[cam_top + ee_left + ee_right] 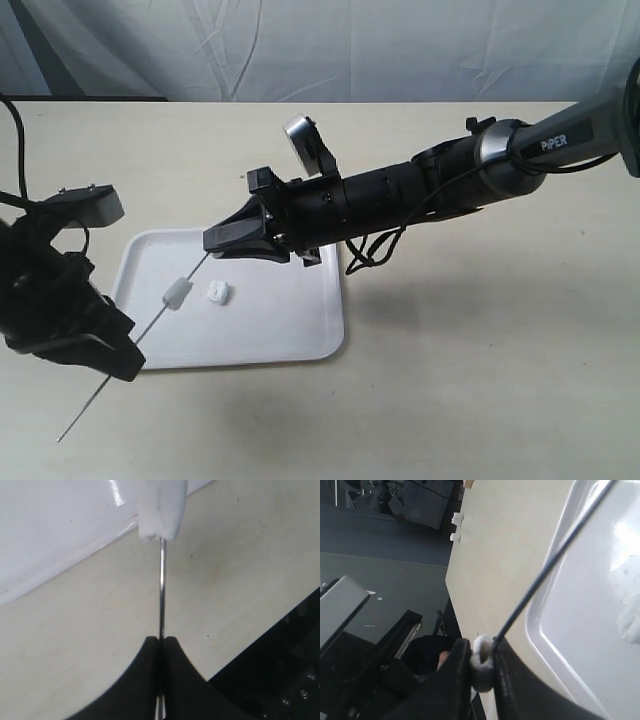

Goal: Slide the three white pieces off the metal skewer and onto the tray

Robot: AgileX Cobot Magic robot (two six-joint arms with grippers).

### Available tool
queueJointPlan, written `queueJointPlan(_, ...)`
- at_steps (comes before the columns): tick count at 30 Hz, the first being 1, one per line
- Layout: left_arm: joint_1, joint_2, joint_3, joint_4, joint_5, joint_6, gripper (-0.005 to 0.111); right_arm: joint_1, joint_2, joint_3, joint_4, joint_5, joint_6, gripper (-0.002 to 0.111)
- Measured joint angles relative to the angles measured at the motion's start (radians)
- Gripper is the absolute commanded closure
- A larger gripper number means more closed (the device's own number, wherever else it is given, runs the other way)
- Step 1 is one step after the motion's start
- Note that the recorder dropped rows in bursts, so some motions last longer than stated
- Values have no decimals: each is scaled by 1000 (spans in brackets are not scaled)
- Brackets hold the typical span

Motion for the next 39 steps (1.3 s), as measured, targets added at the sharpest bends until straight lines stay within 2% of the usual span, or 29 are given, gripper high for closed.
queueJointPlan(12,0,-2,62,65,9,-47,107,-46,0,-4,-20,-12,-2,97)
queueJointPlan(23,0,-2,92,182,45,-120,107,-195,0,-6,-7,-6,-4,97)
queueJointPlan(30,0,-2,92,189,-9,-123,107,-196,0,-6,-71,5,-4,97)
queueJointPlan(33,0,-2,84,172,-22,-123,107,-159,0,-6,-164,-30,11,89)
queueJointPlan(39,0,-2,42,98,-32,-125,107,-60,0,6,-246,-122,25,67)
